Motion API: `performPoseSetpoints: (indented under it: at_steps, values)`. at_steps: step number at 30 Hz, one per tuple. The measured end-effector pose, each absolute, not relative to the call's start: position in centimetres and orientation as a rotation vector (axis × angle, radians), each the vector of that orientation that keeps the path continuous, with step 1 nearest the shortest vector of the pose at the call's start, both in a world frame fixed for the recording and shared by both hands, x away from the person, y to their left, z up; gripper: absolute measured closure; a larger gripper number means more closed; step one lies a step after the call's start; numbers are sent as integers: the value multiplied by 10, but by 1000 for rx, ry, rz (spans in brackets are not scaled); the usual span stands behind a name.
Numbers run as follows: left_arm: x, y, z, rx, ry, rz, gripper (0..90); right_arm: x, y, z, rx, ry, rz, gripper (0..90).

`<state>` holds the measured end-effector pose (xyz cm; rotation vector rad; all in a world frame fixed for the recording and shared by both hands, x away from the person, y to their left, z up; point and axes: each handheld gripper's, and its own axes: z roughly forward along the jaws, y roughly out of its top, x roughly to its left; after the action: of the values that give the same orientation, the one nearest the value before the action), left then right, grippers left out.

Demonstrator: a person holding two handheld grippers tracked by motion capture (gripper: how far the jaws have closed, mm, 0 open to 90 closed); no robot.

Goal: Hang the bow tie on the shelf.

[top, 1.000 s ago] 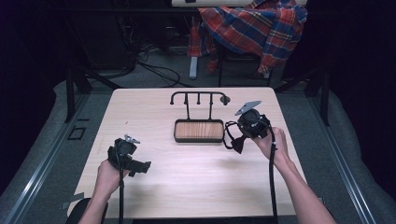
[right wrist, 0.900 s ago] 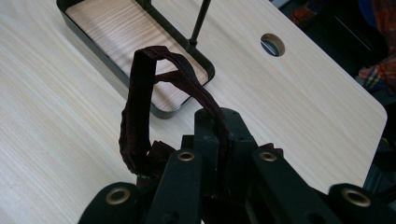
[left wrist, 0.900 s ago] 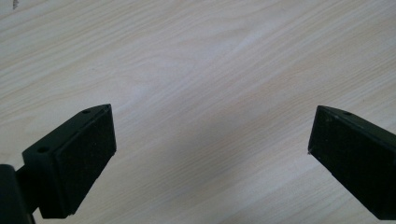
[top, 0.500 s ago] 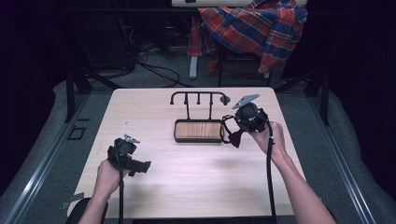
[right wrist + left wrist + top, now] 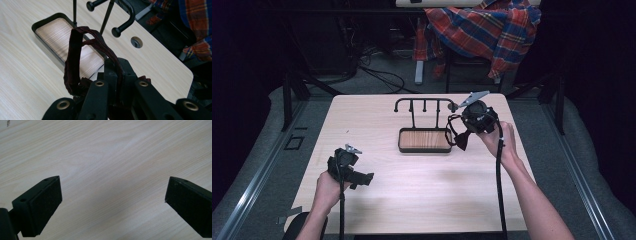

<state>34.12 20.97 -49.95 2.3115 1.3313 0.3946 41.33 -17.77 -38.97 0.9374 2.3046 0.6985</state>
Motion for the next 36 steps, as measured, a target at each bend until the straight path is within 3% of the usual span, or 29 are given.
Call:
performPoseSetpoints:
  at_steps: [19, 36]
  values:
    - [342, 210, -500, 2312, 1331, 391, 10, 433, -176, -379, 960, 2280, 723, 867]
    - [342, 210, -500, 2310, 1334, 390, 10, 461, -182, -390, 1065, 2251, 749, 867]
